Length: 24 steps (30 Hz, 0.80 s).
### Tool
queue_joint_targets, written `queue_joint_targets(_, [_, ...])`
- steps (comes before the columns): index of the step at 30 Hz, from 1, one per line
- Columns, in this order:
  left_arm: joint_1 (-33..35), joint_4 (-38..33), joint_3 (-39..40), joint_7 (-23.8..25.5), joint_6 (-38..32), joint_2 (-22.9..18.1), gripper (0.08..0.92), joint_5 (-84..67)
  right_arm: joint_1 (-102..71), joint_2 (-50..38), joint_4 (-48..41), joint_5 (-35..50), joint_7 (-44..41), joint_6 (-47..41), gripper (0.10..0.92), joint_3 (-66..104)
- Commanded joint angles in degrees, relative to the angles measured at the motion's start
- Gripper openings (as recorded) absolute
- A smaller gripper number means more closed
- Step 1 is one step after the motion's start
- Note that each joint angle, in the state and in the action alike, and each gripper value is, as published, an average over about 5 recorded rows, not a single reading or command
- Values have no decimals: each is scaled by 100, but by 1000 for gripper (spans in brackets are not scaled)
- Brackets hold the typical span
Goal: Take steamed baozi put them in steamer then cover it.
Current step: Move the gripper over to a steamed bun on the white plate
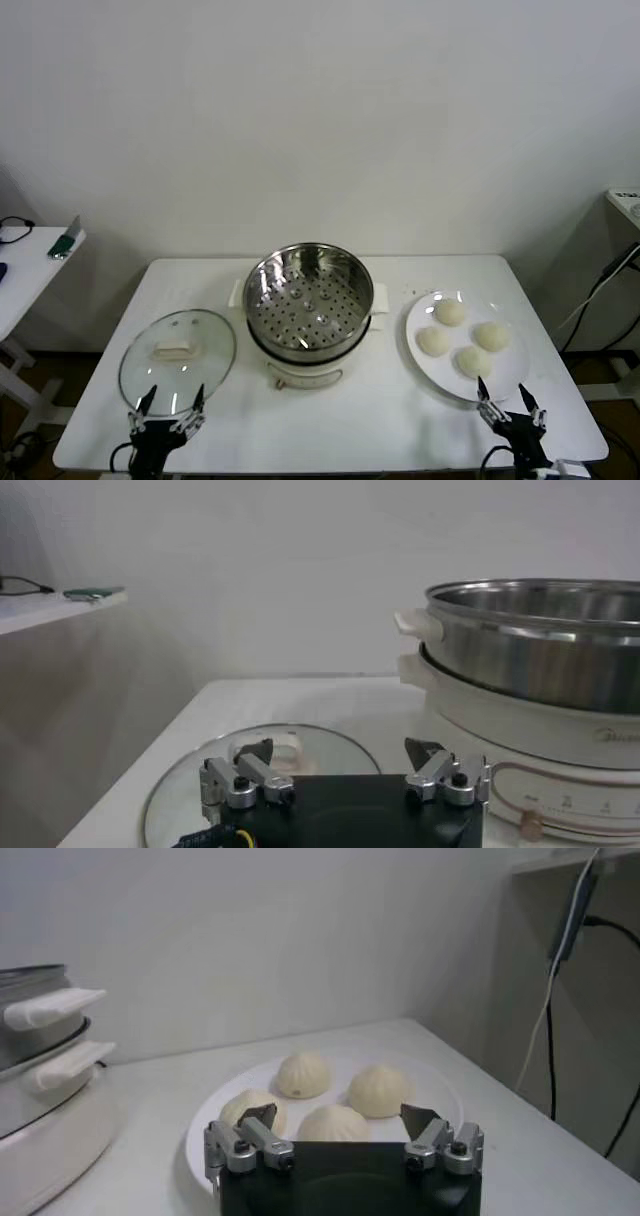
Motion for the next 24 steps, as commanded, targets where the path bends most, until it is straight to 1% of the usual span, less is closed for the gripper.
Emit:
queue_joint_targets(1, [3, -13, 5, 2, 6, 13, 823, 3, 145, -40, 2, -254, -139, -386, 823, 22])
queue_joint_targets(4, [-6, -42, 12, 3, 16, 31, 823, -6, 587, -325, 4, -314, -149, -804, 823, 64])
queue_joint_targets(7, [-13, -75, 24, 5, 17, 57, 823, -22, 1426, -863, -64, -361, -171, -1263, 823, -2])
queue_joint_targets(11, [-17, -104, 58, 5, 8, 82, 823, -33, 2747, -1749, -545, -774, -658, -1687, 823, -356])
queue_joint_targets(15, [-23, -127, 113, 5, 2, 106, 823, -32, 3778, -2712, -1249, -1359, -1777, -1815, 823, -973])
queue_joint_targets(18, [-40, -125, 154, 9, -3, 118, 823, -17, 4502, -3411, -1745, -1840, -2763, -1685, 823, -1674])
queue_joint_targets(21, [-72, -115, 196, 15, -5, 117, 823, 8, 5216, -3977, -2219, -2238, -3864, -1295, 823, -2427])
queue_joint_targets(24, [-108, -101, 246, 25, -10, 105, 823, 62, 6259, -4343, -2822, -2678, -4982, -655, 823, -3501])
